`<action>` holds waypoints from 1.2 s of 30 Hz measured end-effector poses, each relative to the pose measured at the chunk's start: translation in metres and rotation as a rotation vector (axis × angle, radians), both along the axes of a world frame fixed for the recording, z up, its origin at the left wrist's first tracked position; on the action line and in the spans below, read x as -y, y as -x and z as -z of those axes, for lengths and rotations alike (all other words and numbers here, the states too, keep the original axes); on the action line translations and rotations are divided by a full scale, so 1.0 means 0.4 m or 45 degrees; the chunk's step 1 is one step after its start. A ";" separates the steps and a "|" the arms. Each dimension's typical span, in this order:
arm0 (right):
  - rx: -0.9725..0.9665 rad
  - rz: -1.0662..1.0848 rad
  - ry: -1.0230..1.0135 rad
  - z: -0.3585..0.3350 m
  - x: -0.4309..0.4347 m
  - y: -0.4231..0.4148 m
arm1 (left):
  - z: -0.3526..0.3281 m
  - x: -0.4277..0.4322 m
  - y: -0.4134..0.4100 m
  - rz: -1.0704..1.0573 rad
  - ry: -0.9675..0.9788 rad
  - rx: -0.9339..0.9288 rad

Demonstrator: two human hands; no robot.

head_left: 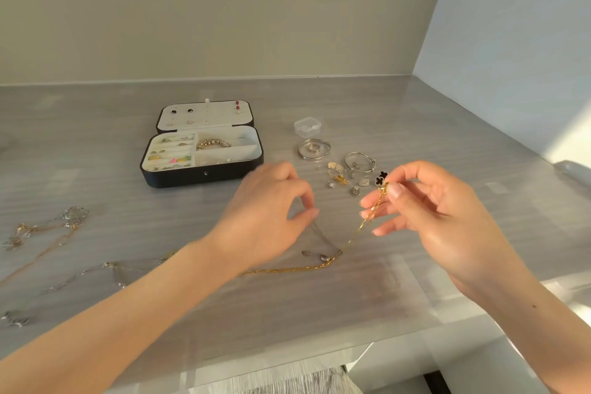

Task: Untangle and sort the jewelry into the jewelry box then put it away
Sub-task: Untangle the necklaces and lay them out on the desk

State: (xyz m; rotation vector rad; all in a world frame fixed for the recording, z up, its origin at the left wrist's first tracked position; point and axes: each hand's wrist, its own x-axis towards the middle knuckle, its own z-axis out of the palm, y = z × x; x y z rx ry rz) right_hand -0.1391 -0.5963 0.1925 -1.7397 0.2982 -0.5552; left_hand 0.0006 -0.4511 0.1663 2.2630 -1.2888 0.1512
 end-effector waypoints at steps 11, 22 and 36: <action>-0.160 0.043 0.193 0.047 0.033 0.048 | 0.030 -0.052 0.066 0.233 -0.040 -0.198; -0.481 0.065 0.969 0.076 0.040 0.081 | 0.018 -0.107 0.058 0.225 -0.110 -0.209; -0.548 -0.174 1.046 0.046 -0.002 -0.227 | 0.008 -0.047 0.073 0.085 -0.125 -0.297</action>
